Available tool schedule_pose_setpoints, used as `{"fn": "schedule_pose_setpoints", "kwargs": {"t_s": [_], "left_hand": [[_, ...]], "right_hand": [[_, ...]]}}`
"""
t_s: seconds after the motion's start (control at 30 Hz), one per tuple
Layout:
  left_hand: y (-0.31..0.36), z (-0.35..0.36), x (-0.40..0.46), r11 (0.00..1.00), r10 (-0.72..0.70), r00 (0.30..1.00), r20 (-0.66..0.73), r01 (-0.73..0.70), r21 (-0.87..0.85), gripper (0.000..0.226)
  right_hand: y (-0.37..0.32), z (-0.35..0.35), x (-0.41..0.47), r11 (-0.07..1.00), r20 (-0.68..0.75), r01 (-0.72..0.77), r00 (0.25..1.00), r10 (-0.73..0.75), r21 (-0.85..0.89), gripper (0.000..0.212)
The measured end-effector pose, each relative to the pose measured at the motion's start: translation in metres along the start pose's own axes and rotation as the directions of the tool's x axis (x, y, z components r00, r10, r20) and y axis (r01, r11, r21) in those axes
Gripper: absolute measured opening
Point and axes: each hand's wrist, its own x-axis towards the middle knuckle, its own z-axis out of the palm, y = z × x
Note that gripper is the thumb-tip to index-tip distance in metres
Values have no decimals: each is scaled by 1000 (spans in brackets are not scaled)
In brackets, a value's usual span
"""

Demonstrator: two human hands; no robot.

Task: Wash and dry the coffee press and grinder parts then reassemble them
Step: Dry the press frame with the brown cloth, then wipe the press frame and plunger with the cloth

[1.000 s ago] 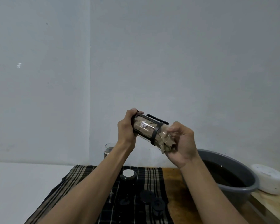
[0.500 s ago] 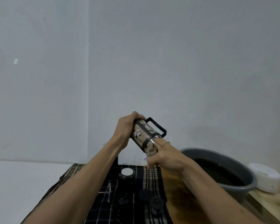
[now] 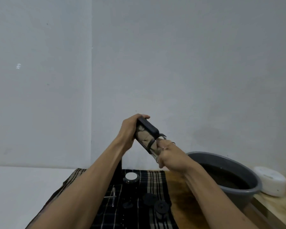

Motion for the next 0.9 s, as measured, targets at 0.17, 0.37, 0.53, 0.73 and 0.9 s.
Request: {"fn": "schedule_pose_setpoints", "kwargs": {"t_s": [0.17,0.37,0.53,0.73,0.9], "left_hand": [[-16,-2,-13,949,86,996,5,-80,-305,40],[7,5,-24,890,-422,904,-64,400,-219,80],[-9,49,-33,949,-300,830,-471,210,-235,52],[-19,51,-39,870,-341,824,-452,95,-484,28],[-8,40,-18,883,-334,768,-546,52,-467,28]], "right_hand": [[2,14,-9,862,-11,15,1000,-11,506,78],[13,0,12,859,-288,69,926,-245,-508,41],[16,24,23,931,-283,23,950,-134,-366,31],[19,17,14,466,-72,7,990,122,885,64],[17,19,-5,96,-172,157,967,188,983,77]]}}
